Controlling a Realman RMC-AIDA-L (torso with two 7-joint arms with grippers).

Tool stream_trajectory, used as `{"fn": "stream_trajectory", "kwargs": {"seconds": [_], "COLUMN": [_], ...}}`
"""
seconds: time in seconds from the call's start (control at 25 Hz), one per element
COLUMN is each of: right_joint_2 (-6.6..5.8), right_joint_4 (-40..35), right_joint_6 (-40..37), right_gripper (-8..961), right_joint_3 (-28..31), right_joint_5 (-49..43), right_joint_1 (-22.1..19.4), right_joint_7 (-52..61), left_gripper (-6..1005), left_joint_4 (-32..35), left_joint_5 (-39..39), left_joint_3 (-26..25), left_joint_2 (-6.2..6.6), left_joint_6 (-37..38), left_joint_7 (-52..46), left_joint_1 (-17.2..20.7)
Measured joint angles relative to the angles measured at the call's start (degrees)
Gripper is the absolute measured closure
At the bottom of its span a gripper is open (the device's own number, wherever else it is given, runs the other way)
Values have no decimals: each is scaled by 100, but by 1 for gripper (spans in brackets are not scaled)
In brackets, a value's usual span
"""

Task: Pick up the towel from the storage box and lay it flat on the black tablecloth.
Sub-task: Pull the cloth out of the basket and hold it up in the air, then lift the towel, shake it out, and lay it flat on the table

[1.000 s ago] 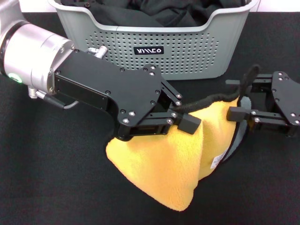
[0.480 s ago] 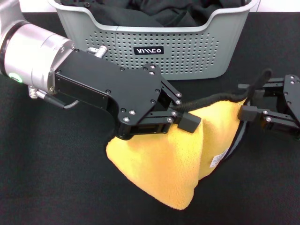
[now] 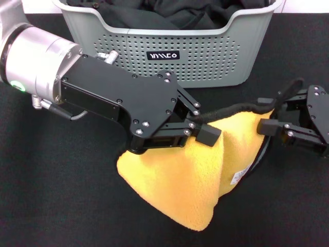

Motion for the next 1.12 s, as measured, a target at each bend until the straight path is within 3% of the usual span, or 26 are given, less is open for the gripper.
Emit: {"fn": "stream_trajectory", "kwargs": {"seconds": [0.56, 0.72, 0.84, 1.12], "right_joint_2": [50, 63, 67, 135], "right_joint_4": [-42, -62, -188, -851], "right_joint_6": [71, -147, -415, -397], "right_gripper": [831, 947, 947, 947], "right_joint_3": [46, 53, 55, 55], "right_joint_5": [86, 415, 896, 1403], "right_joint_1": [-82, -139, -196, -8], "right_joint_7": [-71, -69, -64, 427], "left_gripper": [997, 988, 970, 936], "left_joint_4": [-8, -108, -343, -1204], "left_joint_5": [5, 33, 36, 200], "left_joint_3": [-10, -10, -9, -19], "left_joint_2": [-27, -58, -82, -342], "left_joint_6": [0, -2, -31, -936], "left_joint_7": [0, 73, 256, 1231], "left_joint_1": [77, 93, 97, 97]}}
